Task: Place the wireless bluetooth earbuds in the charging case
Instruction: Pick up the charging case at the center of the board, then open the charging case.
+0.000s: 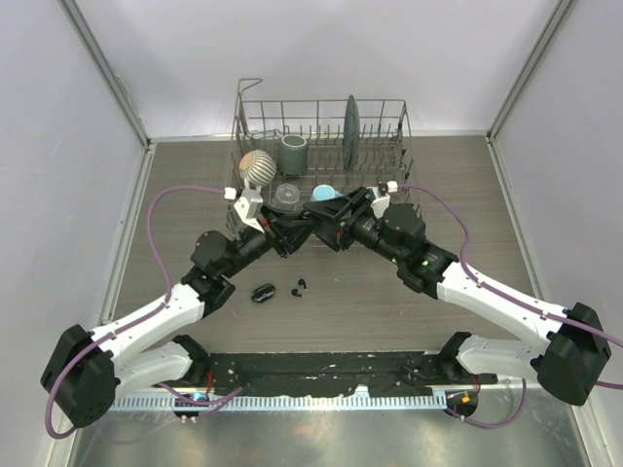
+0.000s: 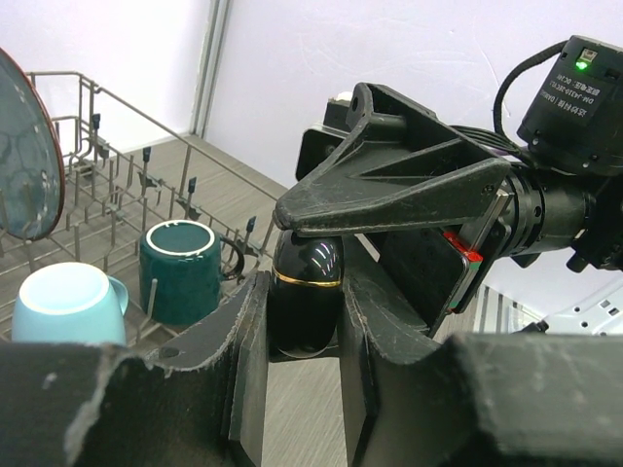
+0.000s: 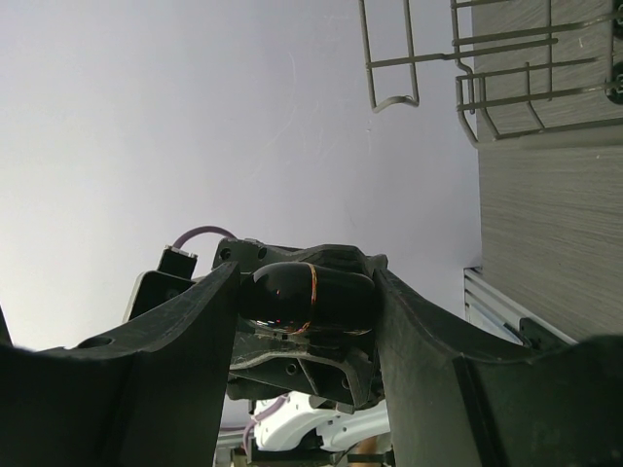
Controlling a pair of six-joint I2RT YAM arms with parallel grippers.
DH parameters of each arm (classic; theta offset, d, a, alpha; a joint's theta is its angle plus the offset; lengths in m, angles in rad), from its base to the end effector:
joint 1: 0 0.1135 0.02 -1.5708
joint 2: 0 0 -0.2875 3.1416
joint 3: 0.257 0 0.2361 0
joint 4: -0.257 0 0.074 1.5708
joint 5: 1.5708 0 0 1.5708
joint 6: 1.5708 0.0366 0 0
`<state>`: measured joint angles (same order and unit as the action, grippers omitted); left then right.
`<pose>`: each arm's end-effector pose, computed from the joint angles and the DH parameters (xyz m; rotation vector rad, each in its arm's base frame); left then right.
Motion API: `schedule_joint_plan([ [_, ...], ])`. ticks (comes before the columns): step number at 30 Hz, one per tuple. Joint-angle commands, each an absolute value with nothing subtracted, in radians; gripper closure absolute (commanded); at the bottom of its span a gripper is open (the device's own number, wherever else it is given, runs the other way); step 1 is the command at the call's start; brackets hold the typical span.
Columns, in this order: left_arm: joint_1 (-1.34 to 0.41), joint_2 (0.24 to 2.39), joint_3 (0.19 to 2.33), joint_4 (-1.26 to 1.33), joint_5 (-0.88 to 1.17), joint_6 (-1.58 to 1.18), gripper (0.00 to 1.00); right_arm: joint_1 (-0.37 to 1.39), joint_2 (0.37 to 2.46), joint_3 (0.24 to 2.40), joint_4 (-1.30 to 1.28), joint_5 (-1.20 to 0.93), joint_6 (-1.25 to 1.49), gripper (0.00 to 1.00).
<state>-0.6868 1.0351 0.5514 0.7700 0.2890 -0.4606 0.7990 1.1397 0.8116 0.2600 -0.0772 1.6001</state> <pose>0.1542 -0.1399 0.3385 0.4175 1.3250 -1.1561 0.1693 0.1780 0.3504 0.7200 1.8870 1.7852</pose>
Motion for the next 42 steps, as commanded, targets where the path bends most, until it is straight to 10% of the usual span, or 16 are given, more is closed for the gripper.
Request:
schedule_joint_plan([
  [1, -0.683, 1.042, 0.586, 0.818, 0.305, -0.457, 0.79, 0.801, 1.147, 0.847, 0.293, -0.087, 1.589, 0.99],
  [5, -0.683, 1.054, 0.603, 0.804, 0.33, -0.454, 0.96, 0.801, 1.154, 0.844, 0.316, -0.107, 1.582, 0.96],
  [11, -0.683, 1.045, 0.575, 0.842, 0.327, -0.453, 1.0, 0.769, 1.146, 0.909, 0.236, -0.146, 1.428, 0.41],
  [15, -0.683, 0.999, 0.513, 0.873, 0.281, -0.451, 1.0, 0.747, 1.131, 0.982, 0.125, -0.15, 1.257, 0.32],
  [42, -0.683, 0.842, 0.485, 0.787, 0.233, -0.453, 1.0, 0.742, 1.154, 1.166, -0.13, -0.35, 0.828, 0.34],
])
